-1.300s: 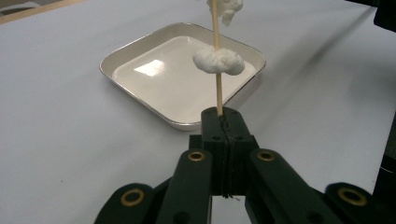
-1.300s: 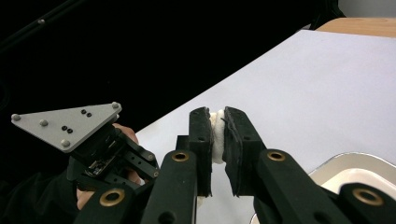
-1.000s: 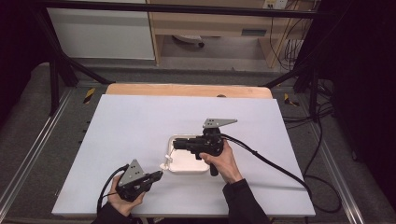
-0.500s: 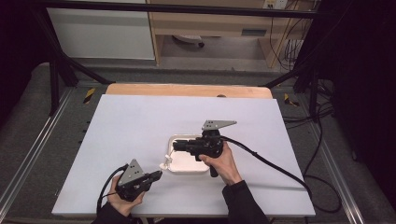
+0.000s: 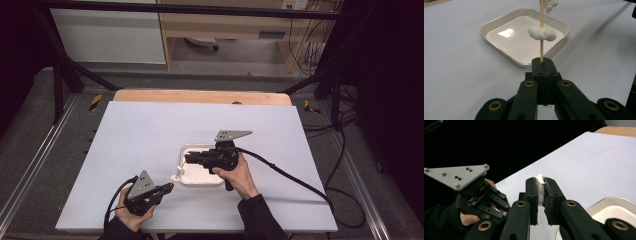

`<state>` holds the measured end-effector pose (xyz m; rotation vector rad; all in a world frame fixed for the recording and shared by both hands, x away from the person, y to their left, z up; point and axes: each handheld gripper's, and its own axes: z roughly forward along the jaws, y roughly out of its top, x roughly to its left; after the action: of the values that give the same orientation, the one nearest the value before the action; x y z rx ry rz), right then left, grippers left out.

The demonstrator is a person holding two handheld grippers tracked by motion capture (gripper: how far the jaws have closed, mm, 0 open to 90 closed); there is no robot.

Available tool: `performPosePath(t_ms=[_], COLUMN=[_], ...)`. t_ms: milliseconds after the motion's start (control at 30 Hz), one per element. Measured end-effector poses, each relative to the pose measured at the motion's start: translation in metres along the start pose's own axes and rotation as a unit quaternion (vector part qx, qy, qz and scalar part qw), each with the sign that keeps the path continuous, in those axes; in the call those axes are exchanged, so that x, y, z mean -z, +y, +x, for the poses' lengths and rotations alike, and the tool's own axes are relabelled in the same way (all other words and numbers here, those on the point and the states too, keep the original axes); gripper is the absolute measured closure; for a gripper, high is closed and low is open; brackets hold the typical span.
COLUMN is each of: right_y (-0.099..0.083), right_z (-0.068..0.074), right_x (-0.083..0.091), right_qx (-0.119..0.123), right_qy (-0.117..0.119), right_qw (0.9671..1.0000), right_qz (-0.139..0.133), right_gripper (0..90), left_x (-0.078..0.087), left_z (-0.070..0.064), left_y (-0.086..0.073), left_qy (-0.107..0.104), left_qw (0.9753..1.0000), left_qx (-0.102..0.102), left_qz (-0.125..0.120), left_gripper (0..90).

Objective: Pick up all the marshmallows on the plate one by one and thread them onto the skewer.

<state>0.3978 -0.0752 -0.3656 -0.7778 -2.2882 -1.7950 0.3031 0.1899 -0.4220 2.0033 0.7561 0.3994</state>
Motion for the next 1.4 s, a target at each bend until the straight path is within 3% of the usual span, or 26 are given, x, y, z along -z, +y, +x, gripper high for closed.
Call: performPosePath(t_ms=[233,300,400,533,733,867,967,1167,1267,1400], right_y=[-0.003,-0.009,-0.013,-0.010,-0.010,-0.007,-0.007,-0.016,-0.021,-0.030], right_z=[0.000,0.000,-0.002,-0.001,0.002,0.003,0.003,-0.004,-0.010,-0.018], right_x=[-0.003,-0.010,-0.015,-0.012,-0.008,-0.003,0.004,0.016,0.022,0.031], right_qx=[-0.003,-0.007,-0.009,-0.008,0.008,0.015,0.028,0.050,0.060,0.064], right_qy=[0.006,0.023,0.028,0.026,0.001,-0.016,-0.046,-0.106,-0.139,-0.165], right_qw=[0.9999,0.9991,0.9992,0.9993,0.9996,0.9996,0.9984,0.9930,0.9881,0.9835], right_qz=[0.011,0.035,0.027,0.025,0.028,0.016,0.014,0.016,0.024,0.036], right_gripper=[82.5,82.4,82.3,80.9,76.4,66.8,55.8,31.8,19.4,10.4], left_x=[0.000,0.000,-0.001,-0.001,-0.003,-0.004,-0.003,-0.003,-0.003,-0.003], left_z=[-0.001,-0.003,0.000,0.001,0.002,0.006,0.010,0.012,0.013,0.014], left_y=[0.002,0.006,0.005,0.006,0.005,0.002,0.001,0.001,0.001,0.001], left_qy=[-0.004,0.005,0.000,-0.001,-0.006,0.000,0.003,0.005,0.003,0.001], left_qw=[1.0000,0.9999,1.0000,1.0000,1.0000,0.9999,0.9997,0.9993,0.9992,0.9991], left_qx=[-0.003,-0.012,-0.001,-0.003,0.003,0.013,0.025,0.036,0.039,0.042], left_qz=[-0.005,-0.006,-0.004,-0.008,-0.006,-0.001,0.000,0.003,0.006,0.007], left_gripper=[89.5,89.5,89.5,89.4,89.3,89.1,89.1,89.0,88.9,88.9])
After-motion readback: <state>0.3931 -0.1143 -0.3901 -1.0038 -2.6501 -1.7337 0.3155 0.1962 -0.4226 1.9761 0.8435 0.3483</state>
